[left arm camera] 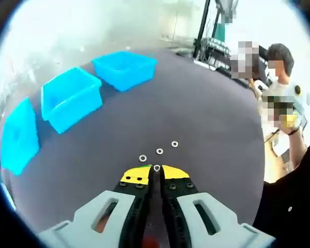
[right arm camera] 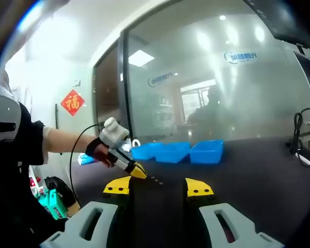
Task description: Sort the screws, nuts, and washers into the corresponding bins
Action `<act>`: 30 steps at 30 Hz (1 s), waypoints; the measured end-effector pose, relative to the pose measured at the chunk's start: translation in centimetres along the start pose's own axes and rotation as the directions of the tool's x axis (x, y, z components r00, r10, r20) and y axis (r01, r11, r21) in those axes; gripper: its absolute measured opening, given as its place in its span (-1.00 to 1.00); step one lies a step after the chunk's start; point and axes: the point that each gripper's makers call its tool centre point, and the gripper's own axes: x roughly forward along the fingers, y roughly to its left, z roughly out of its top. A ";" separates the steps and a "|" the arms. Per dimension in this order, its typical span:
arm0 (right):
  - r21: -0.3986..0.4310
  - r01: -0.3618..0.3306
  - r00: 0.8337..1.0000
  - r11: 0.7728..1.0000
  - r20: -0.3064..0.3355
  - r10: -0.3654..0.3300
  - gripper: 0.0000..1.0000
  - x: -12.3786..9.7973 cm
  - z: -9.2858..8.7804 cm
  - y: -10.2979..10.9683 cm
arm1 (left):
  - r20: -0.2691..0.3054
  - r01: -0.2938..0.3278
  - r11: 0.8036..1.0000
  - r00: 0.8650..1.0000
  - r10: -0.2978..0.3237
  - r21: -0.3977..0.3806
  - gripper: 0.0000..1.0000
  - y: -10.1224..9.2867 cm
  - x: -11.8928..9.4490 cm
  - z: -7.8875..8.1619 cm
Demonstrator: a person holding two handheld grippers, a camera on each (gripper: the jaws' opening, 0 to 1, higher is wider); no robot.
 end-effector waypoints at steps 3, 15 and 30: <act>-0.005 -0.005 1.000 1.000 -0.001 0.005 -0.32 0.2 0.2 0.2 | 0.106 0.022 0.999 0.994 -0.019 -0.033 -0.88 -0.5 -0.8 1.3; -0.028 -0.001 1.000 1.000 0.003 0.001 -0.32 0.8 1.1 0.7 | 0.459 -0.039 0.999 0.888 0.038 -0.008 -0.88 -0.6 -7.4 5.7; -0.093 0.025 1.000 0.995 0.018 -0.023 -0.32 1.1 2.8 1.0 | 0.652 -0.234 0.965 0.716 0.251 -0.114 -0.90 1.6 -13.7 5.1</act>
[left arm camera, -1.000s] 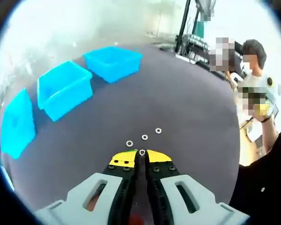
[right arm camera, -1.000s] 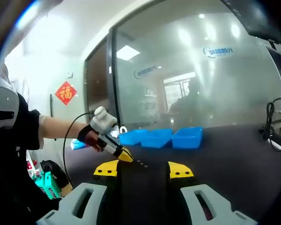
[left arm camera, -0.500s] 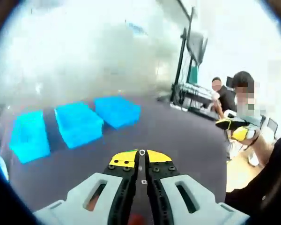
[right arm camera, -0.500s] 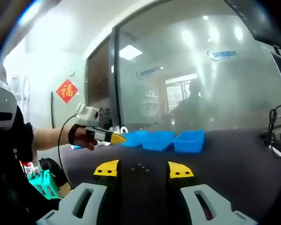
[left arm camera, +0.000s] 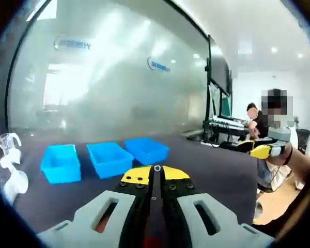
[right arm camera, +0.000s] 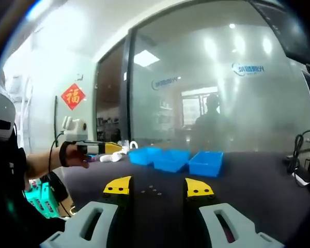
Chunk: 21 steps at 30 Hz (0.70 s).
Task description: Sort the screws, nuts, and washers into the corresponding bins
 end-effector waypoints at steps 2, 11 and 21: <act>-0.002 -0.003 1.000 1.000 0.000 0.003 -0.32 0.1 0.0 0.2 | 0.027 -0.048 0.999 0.998 0.049 -0.024 -0.90 1.9 -0.3 0.6; -0.001 -0.014 1.000 1.000 0.002 0.014 -0.32 0.3 0.2 0.9 | 0.044 -0.171 0.985 0.984 0.171 -0.017 -0.91 9.6 0.2 1.6; 0.014 -0.011 1.000 1.000 0.006 0.011 -0.32 0.2 0.1 1.1 | 0.048 -0.263 0.964 0.963 0.265 -0.050 -0.92 15.1 3.1 2.6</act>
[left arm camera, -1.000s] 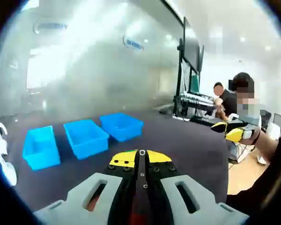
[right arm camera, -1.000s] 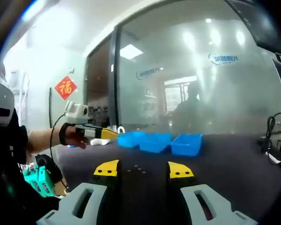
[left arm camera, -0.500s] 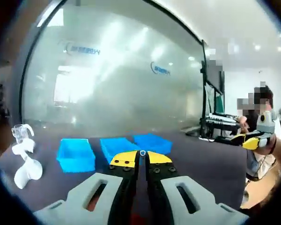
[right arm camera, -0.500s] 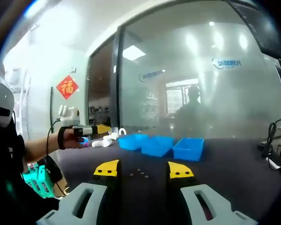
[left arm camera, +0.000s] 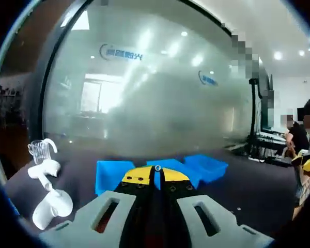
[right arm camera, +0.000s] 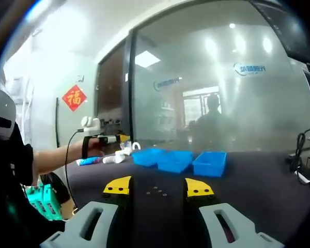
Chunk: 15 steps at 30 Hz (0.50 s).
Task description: Sort the screws, nuts, and washers into the corresponding bins
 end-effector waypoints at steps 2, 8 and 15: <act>0.000 0.001 1.000 1.000 -0.001 -0.001 -0.32 0.0 0.0 0.0 | -0.001 -0.008 1.000 1.000 0.008 0.008 -0.92 0.3 0.8 0.2; -0.001 0.006 1.000 1.000 0.003 -0.006 -0.32 -0.3 0.2 -0.4 | -0.010 -0.050 0.999 0.999 0.050 0.022 -0.92 2.0 4.0 0.4; 0.004 0.019 1.000 1.000 0.005 -0.019 -0.32 -0.8 0.1 -0.9 | -0.022 -0.095 0.995 0.995 0.095 0.025 -0.92 2.9 5.3 0.2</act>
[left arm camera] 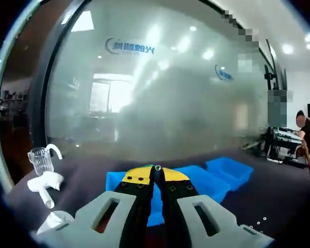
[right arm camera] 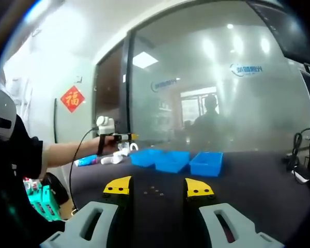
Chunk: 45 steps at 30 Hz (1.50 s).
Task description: Sort the screws, nuts, and washers into the corresponding bins
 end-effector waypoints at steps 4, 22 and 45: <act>0.004 0.003 1.000 1.000 0.000 -0.003 -0.32 -0.1 -0.1 -0.1 | -0.001 -0.031 0.999 1.000 0.031 -0.007 -0.92 0.8 1.2 0.0; 0.007 -0.007 1.000 1.000 -0.010 0.007 -0.33 0.1 -0.5 0.6 | -0.032 -0.063 0.997 0.997 0.065 0.054 -0.88 0.6 2.9 -1.2; 0.011 -0.025 1.000 1.000 -0.005 0.025 -0.32 0.6 -0.4 0.9 | -0.018 0.096 0.988 0.995 -0.094 0.119 -0.16 -4.1 -3.8 -1.8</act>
